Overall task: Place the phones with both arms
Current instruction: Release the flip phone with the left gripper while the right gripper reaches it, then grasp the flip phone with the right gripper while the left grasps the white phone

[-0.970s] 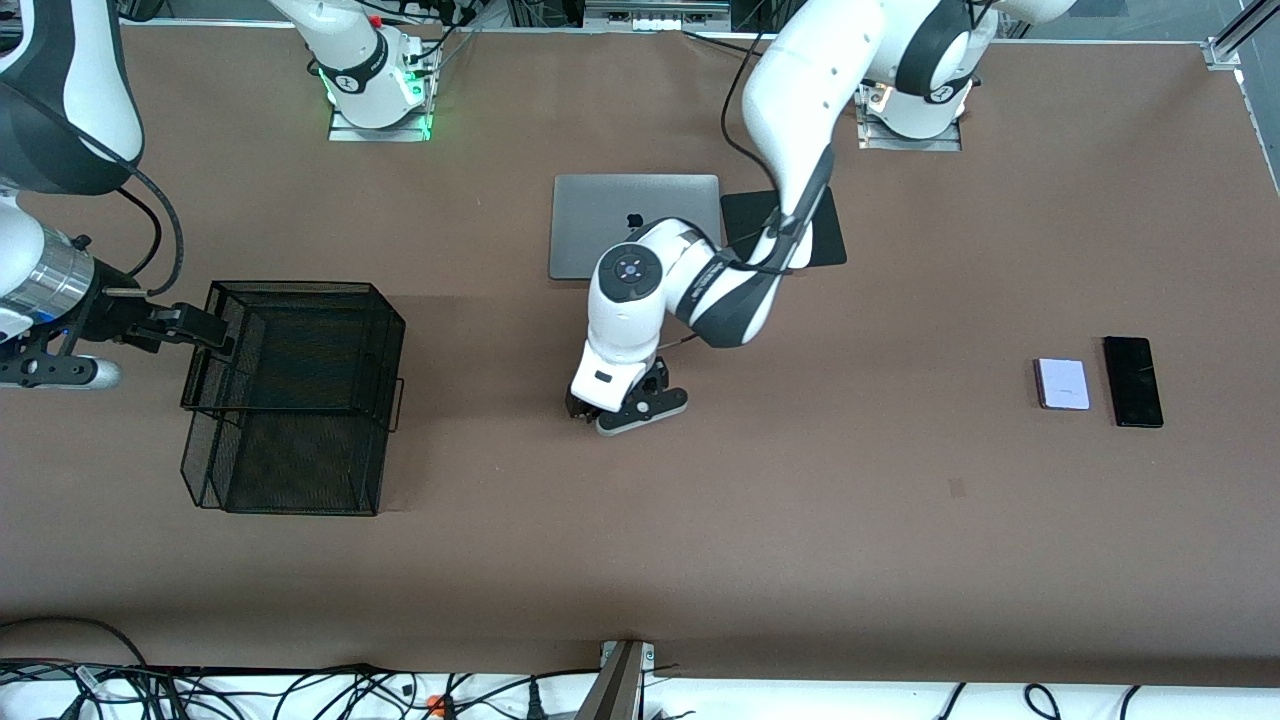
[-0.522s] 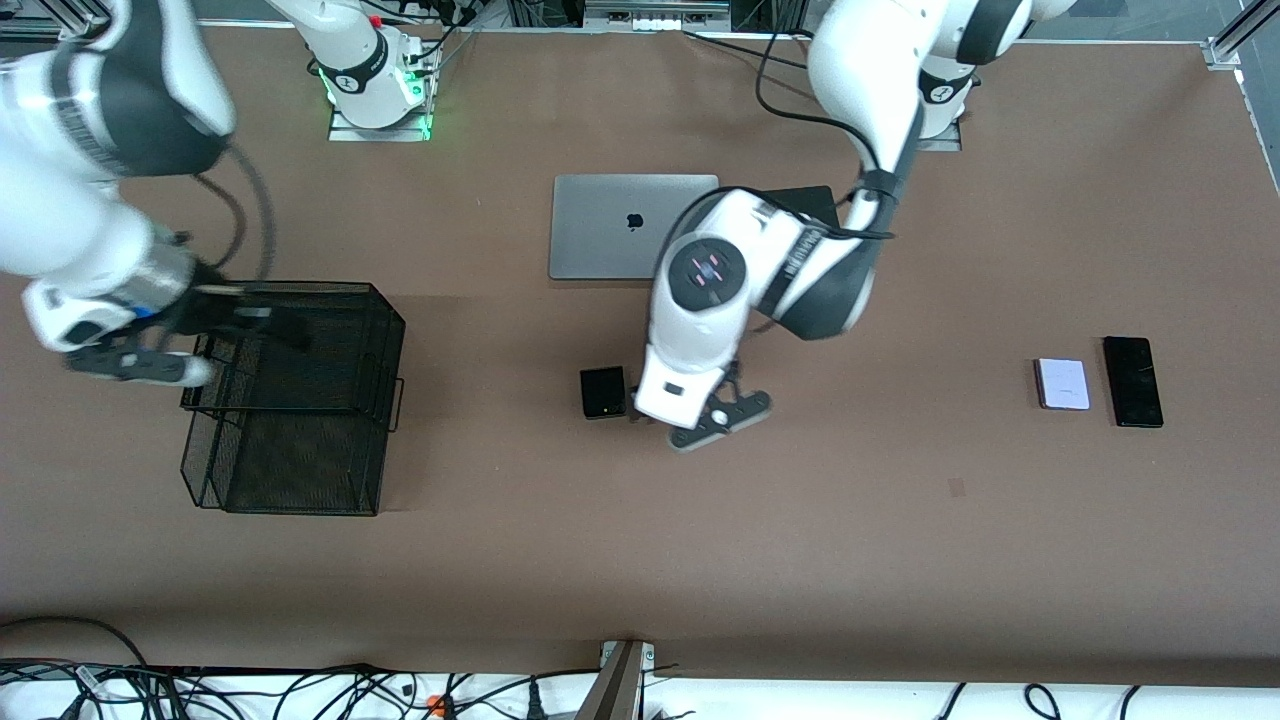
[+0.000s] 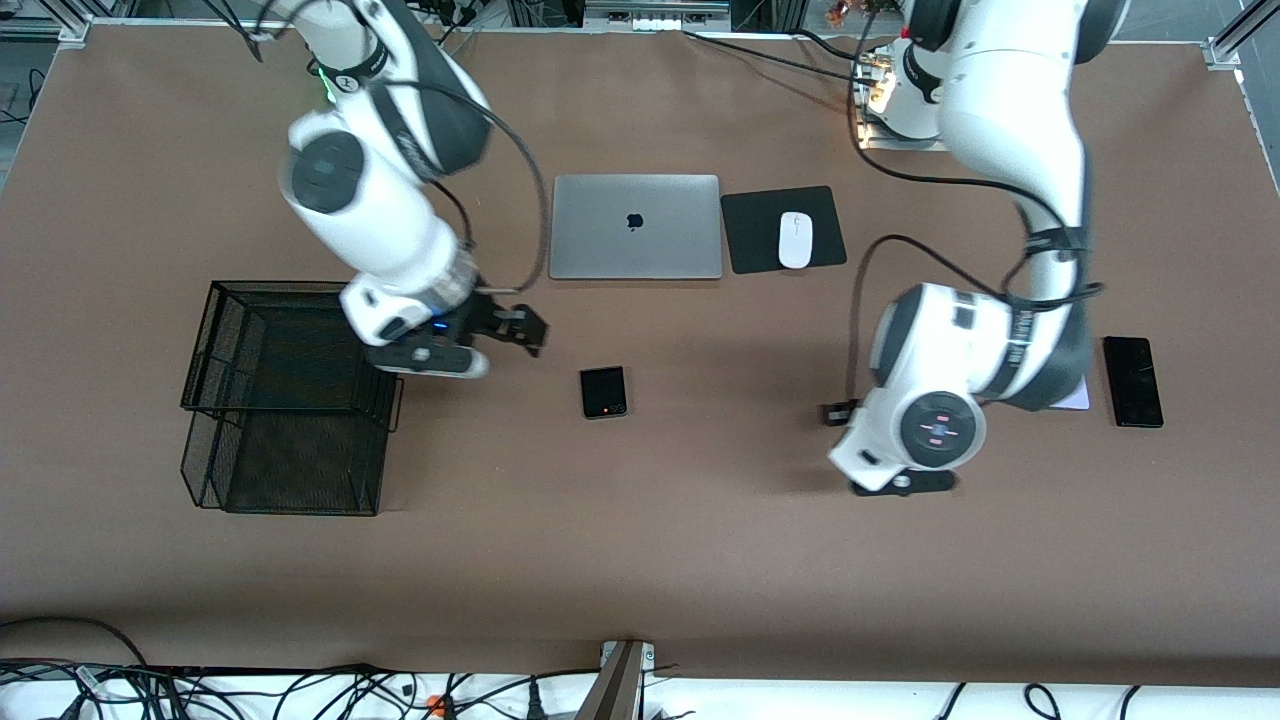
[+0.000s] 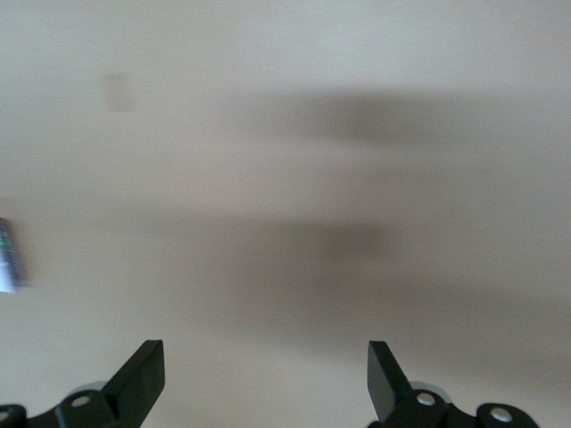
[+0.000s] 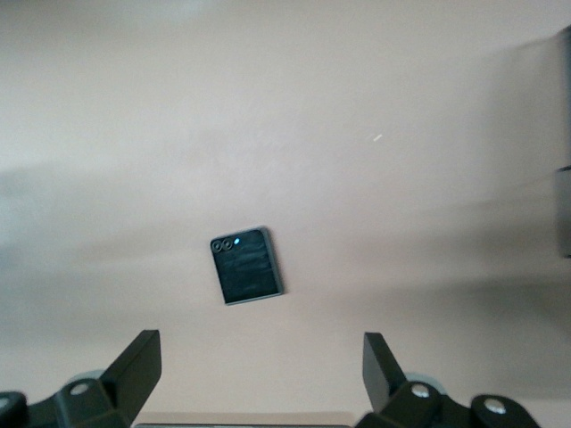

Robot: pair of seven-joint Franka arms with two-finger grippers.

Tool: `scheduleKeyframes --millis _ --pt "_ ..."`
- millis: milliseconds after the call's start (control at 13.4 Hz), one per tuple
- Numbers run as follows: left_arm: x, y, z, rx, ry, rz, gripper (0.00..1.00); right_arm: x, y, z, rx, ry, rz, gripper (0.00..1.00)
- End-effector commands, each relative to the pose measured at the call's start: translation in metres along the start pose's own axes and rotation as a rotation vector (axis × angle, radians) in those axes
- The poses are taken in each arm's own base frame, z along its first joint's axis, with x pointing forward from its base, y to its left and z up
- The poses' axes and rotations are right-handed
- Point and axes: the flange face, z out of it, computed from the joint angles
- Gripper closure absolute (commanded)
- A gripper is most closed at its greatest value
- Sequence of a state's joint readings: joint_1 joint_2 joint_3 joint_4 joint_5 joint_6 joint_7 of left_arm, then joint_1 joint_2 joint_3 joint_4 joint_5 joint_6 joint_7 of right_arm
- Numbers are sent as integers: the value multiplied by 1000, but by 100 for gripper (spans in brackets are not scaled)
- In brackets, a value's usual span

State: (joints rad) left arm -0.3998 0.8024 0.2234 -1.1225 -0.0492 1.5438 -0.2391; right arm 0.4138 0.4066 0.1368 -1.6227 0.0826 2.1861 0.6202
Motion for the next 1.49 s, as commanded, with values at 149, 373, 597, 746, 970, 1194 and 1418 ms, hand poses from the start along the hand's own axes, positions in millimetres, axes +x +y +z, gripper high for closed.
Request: scheduleKeyframes --millis 149,373,597,746,970,1194,1418 --pt "-30 -157 33 70 26 212 0 -26 -41 100 -68 -26 -109 0" --pt "-40 -248 68 46 117 254 0 -32 -43 144 -112 24 -207 0" --pt "-51 -307 103 13 170 232 0 -38 -47 174 -134 63 -284 0" --pt "-64 -329 139 -40 235 169 0 -41 -49 191 -109 81 -286 0" --pt "-72 -334 180 -135 311 70 0 -48 -53 206 -98 85 -286 0" --pt "-77 -332 204 -139 334 49 0 -51 -55 216 -87 92 -294 0" --pt "-76 -336 219 -169 348 23 0 -57 -58 226 -78 102 -310 0"
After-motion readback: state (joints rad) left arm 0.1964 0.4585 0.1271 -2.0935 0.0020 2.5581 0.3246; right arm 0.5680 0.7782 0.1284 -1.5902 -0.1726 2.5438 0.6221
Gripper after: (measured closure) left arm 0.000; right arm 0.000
